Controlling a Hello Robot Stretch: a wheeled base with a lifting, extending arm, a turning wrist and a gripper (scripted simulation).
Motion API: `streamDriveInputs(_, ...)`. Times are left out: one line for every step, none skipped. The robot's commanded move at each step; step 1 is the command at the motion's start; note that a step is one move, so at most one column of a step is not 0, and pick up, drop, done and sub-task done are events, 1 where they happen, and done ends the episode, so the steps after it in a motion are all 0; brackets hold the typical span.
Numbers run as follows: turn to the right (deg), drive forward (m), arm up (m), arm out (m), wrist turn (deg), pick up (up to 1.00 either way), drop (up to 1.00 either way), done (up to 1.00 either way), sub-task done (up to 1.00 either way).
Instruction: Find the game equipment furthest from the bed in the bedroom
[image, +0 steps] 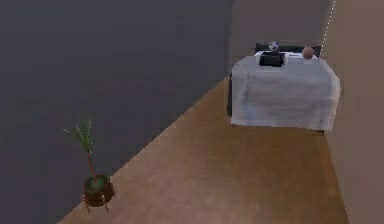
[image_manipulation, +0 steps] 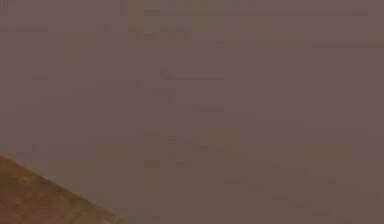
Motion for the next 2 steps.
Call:
streamDriveInputs(0.0, 1.0, 0.0, 0.0, 0.0, 0.0, 0.0, 0.0, 0.0)
streamDriveInputs(0.0, 1.0, 0.0, 0.0, 0.0, 0.0, 0.0, 0.0, 0.0)
